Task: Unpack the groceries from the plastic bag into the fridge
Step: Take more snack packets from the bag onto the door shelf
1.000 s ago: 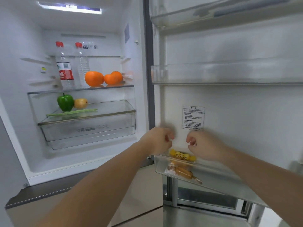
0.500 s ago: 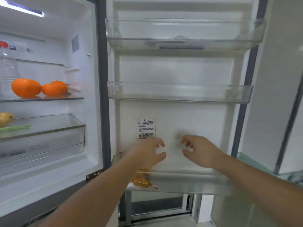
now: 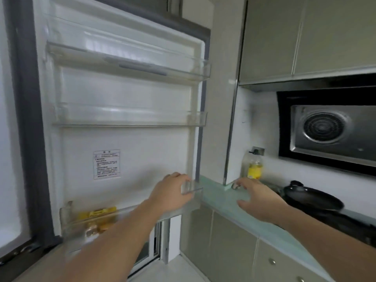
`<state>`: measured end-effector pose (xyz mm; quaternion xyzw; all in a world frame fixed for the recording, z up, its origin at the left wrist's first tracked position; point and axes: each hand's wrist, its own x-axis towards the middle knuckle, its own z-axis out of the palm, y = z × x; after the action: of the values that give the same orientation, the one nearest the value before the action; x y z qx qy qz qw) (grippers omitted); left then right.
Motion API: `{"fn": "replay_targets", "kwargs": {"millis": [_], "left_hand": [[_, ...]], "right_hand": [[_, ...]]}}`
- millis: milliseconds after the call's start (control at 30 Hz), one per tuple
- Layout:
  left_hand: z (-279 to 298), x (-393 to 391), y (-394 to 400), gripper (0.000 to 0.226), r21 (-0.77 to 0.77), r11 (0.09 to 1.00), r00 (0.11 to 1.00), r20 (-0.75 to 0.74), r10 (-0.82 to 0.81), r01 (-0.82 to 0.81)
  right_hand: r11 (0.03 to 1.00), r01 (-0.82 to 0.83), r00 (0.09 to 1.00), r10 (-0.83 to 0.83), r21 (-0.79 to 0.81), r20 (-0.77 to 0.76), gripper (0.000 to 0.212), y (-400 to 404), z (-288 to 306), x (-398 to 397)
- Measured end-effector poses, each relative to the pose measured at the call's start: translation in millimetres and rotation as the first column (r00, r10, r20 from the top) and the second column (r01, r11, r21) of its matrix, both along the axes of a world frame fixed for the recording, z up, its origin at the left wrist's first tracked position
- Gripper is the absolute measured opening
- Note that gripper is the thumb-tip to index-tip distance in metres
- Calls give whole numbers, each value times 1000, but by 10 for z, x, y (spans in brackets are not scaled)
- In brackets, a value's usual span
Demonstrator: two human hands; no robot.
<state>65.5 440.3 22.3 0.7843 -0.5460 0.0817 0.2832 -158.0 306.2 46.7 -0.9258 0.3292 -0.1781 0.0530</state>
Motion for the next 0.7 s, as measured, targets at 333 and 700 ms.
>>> {"fn": "replay_targets", "kwargs": {"millis": [333,700], "left_hand": [[-156,-2101,-588,46,168,893,903,36,-429,418],[-247,-4480,-851,48,225,474,482,24,-876,851]], "right_hand": [[879,462,881,-470,-114,-59,54,511,-342,-2601],[405,913,405,-914,-44,8,55,1883,-406,-4539]]}}
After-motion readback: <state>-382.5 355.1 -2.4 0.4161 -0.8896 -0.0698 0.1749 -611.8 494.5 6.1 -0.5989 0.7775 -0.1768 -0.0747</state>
